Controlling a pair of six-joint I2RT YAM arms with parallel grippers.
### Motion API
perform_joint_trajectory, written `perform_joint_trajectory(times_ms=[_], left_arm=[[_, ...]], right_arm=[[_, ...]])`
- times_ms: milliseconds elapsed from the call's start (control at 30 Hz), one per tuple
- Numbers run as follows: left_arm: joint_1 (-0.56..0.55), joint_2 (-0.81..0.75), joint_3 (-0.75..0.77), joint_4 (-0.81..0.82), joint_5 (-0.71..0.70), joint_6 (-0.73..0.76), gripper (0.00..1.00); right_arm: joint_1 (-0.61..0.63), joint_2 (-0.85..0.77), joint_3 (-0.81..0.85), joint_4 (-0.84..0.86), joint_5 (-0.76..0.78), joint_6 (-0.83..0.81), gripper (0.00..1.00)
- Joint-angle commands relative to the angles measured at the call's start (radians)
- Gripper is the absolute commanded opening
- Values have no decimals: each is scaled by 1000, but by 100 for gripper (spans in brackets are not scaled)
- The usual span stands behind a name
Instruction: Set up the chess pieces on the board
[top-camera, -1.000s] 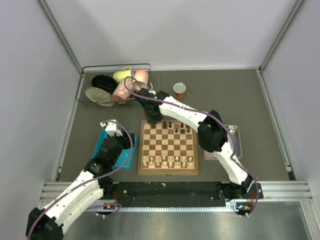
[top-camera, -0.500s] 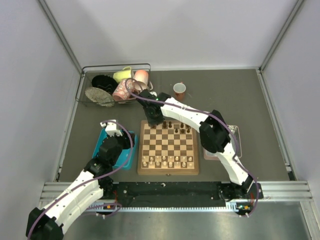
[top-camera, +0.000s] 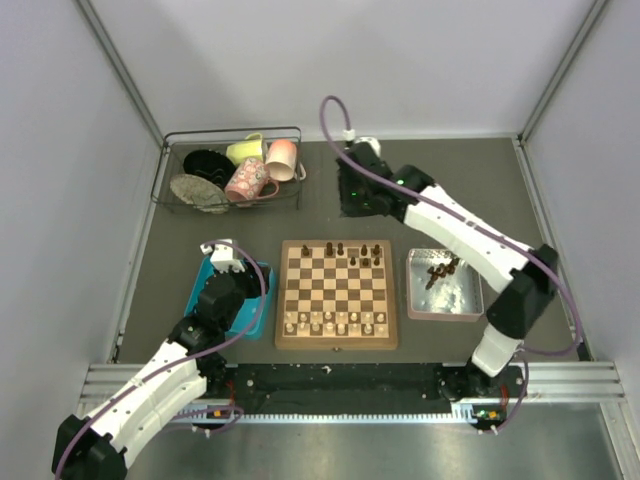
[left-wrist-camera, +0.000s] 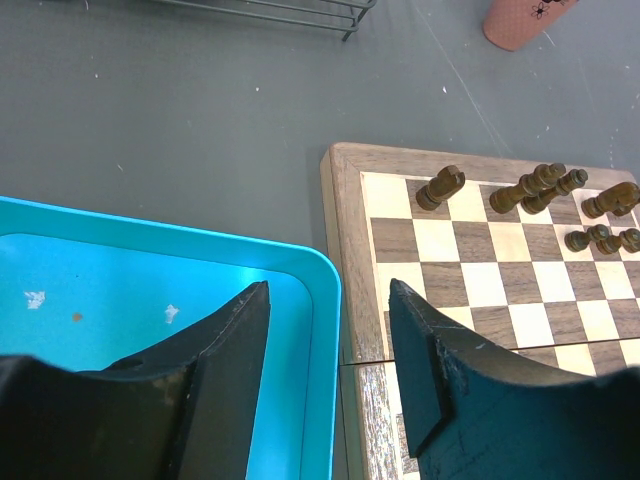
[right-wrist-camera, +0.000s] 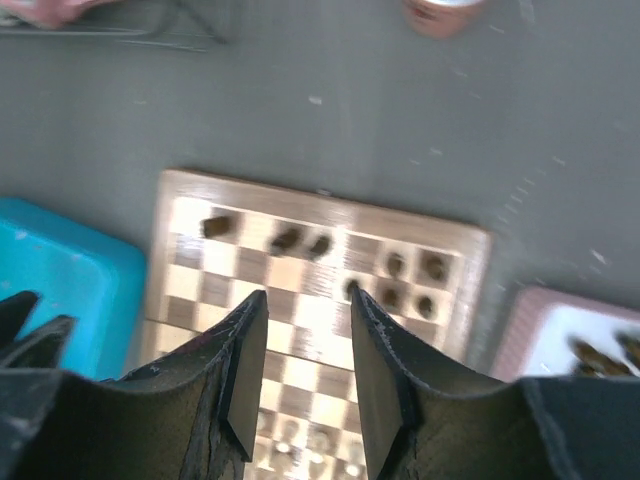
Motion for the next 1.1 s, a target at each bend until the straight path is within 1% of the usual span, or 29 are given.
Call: perform_joint_trajectory(times_ms=[0,33,67,100,133,167,233,400,500,567,800,1067], left_arm=[[4,-1,-4,45,-9,1,56],[4,1,-4,47,-8,1,56],[4,2,-3,47,-8,2,56],[2,8,-3,48,-8,2,56],[4,10,0,48,-6,2,56],[4,15,1,48,-3,2,56],[2,21,4,48,-2,2,56],[2,19,4,47,1,2,56],[2,15,1,48,3,1,56],[4,13,1,47,3,1,56],[4,13,0,47,3,1,56],[2,16,1,47,3,2,56]], right_arm=[[-120,-214,-211,29,74,48,38],[-152,-254,-326,38,72,59,38],[-229,-305,-388,52,63,68,38],[-266,-348,-451,85,56,77,38],[-303,-427,-564,99,46,77,38],[-373,-458,-613,106,33,77,37],[-430,-523,-728,122,16,65,38],[-530,-558,-916,181,-72,53,37],[-567,-543,-994,259,-148,56,36],[-594,-511,-1016,303,-193,56,35],[-598,-453,-1030,360,-216,54,34],[-598,-428,-1017,376,-193,61,34]])
